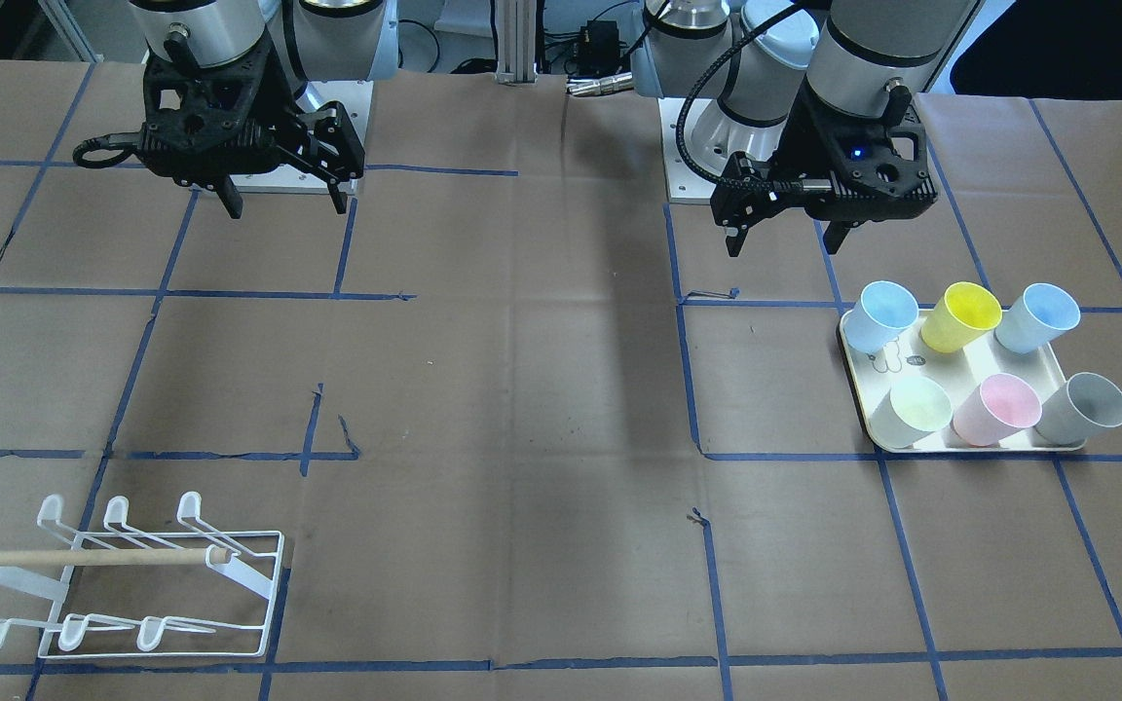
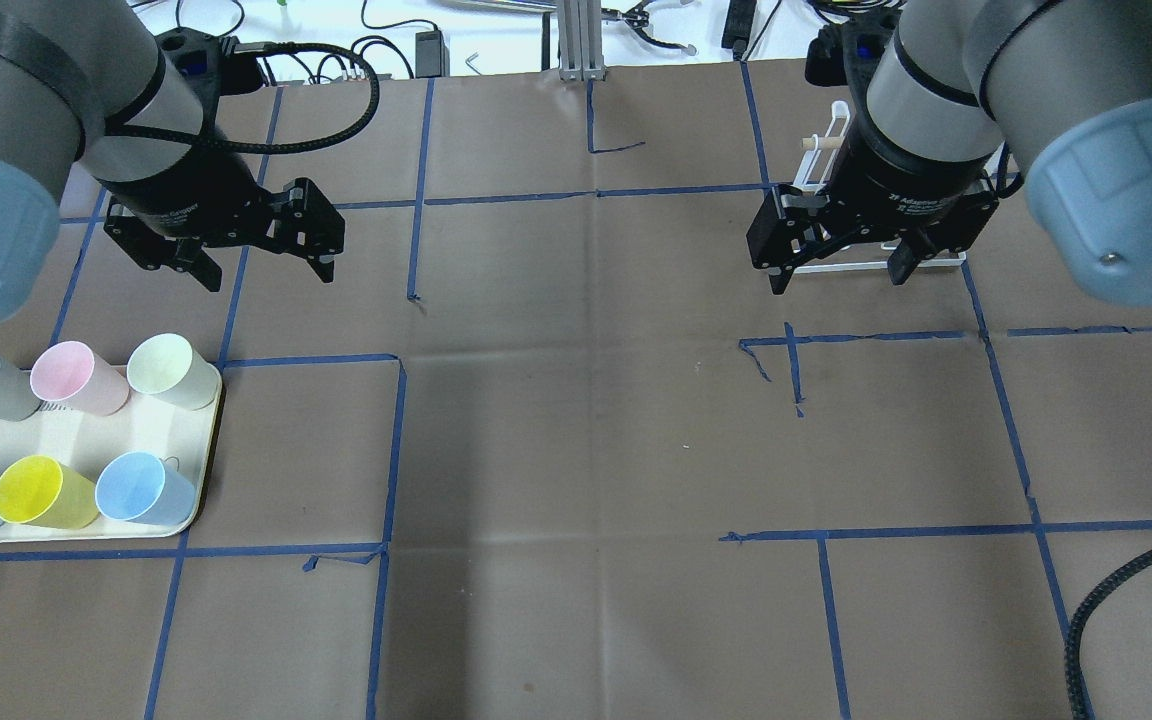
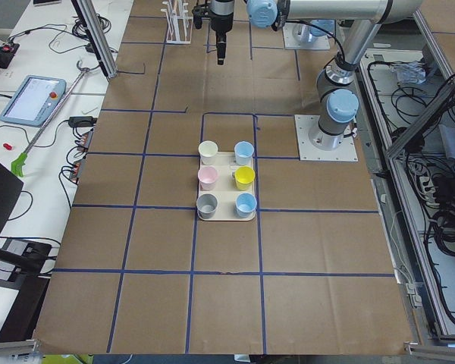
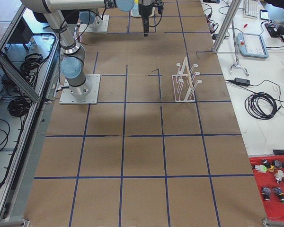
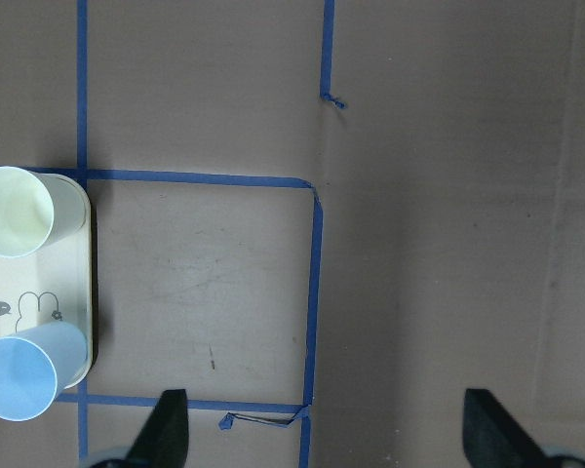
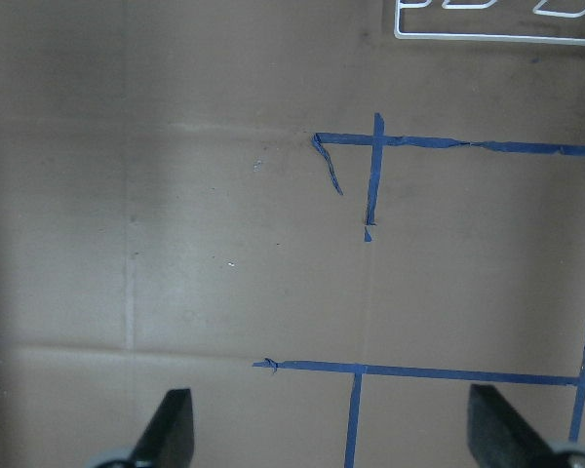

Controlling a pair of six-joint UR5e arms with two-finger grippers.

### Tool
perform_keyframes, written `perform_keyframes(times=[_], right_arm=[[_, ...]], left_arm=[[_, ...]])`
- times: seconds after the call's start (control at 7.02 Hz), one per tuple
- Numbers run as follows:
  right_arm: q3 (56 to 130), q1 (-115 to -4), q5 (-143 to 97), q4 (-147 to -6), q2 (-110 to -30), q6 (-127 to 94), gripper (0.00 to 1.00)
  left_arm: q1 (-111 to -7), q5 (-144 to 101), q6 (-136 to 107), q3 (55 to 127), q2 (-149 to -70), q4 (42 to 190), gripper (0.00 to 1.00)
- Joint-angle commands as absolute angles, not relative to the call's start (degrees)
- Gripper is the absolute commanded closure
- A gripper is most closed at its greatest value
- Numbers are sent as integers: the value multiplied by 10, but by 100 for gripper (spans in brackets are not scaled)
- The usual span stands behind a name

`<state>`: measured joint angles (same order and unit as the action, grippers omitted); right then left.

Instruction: Transfer IKEA cup to right arm and place on rack

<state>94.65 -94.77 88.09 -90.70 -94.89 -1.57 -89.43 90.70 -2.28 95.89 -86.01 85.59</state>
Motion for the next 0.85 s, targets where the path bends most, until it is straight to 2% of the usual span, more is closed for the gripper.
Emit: perform_keyframes(times=[0.0, 0.71], right_arm=[[946, -946, 885, -907, -951, -16, 0], [947, -945, 882, -909, -944, -29, 0]], left_arm=[[-894, 907, -23, 958, -860, 854, 0], [-895, 908, -23, 959, -861, 852, 0]])
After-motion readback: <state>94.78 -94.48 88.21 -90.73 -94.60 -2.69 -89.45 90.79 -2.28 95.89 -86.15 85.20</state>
